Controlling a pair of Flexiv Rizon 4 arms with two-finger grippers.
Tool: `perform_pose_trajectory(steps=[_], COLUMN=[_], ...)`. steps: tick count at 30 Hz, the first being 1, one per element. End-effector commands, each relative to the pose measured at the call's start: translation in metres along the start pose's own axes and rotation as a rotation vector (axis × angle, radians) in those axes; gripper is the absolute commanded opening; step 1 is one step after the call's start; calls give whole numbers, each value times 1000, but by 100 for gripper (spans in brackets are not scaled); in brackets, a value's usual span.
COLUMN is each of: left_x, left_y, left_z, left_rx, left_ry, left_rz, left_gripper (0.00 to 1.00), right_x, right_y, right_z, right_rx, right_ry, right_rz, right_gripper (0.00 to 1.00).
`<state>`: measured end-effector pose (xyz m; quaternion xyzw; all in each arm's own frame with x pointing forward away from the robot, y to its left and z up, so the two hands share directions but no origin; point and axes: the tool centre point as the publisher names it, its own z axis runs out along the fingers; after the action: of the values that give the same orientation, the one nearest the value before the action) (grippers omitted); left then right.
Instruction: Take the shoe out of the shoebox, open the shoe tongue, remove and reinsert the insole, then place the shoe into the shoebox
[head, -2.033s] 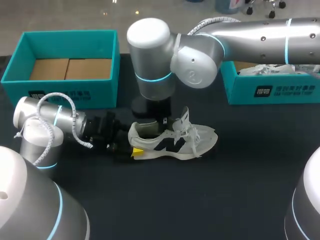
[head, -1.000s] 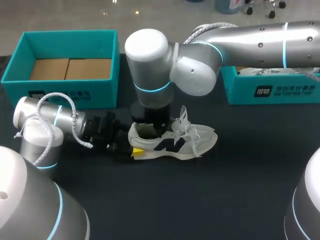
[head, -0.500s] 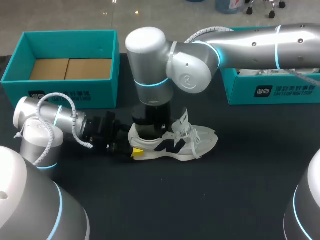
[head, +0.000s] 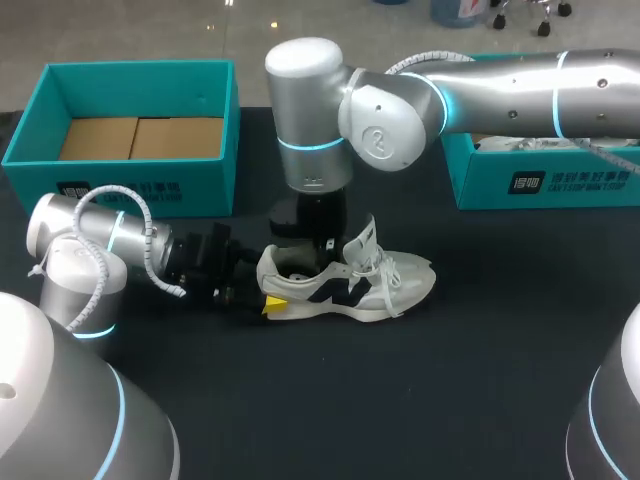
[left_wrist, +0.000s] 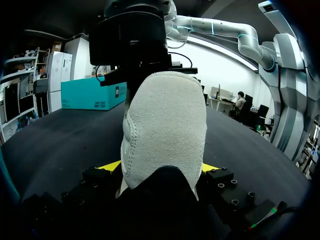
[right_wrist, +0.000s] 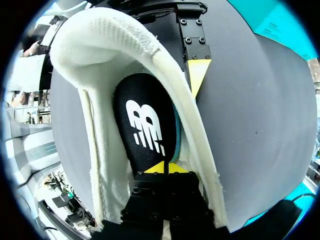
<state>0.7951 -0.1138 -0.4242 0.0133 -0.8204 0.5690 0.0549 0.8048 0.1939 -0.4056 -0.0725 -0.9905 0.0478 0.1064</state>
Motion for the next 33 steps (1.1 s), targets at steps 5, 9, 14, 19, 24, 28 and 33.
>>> perform_pose_trajectory(steps=[5, 9, 14, 19, 24, 28, 33], left_x=[-1, -1, -1, -1, -1, -1, -1], left_y=[4, 4, 4, 4, 4, 4, 4], left_z=[1, 1, 1, 1, 1, 1, 1], left_rx=[-1, -1, -1, -1, -1, -1, -1], left_ry=[-1, -1, -1, -1, -1, -1, -1], left_rz=[-1, -1, -1, -1, -1, -1, -1], left_gripper=[0, 0, 0, 0, 0, 0, 0], right_x=[3, 3, 2, 1, 1, 1, 2], right_y=[-17, -18, -23, -23, -8, 2, 6], right_z=[-25, -30, -32, -32, -31, -27, -25], right_rx=[-93, -115, -128, -146, -148, -156, -168], right_ry=[37, 37, 42, 56, 34, 7, -33], right_rz=[-40, -43, -45, -45, -61, -47, -17], right_gripper=[0, 0, 0, 0, 0, 0, 0])
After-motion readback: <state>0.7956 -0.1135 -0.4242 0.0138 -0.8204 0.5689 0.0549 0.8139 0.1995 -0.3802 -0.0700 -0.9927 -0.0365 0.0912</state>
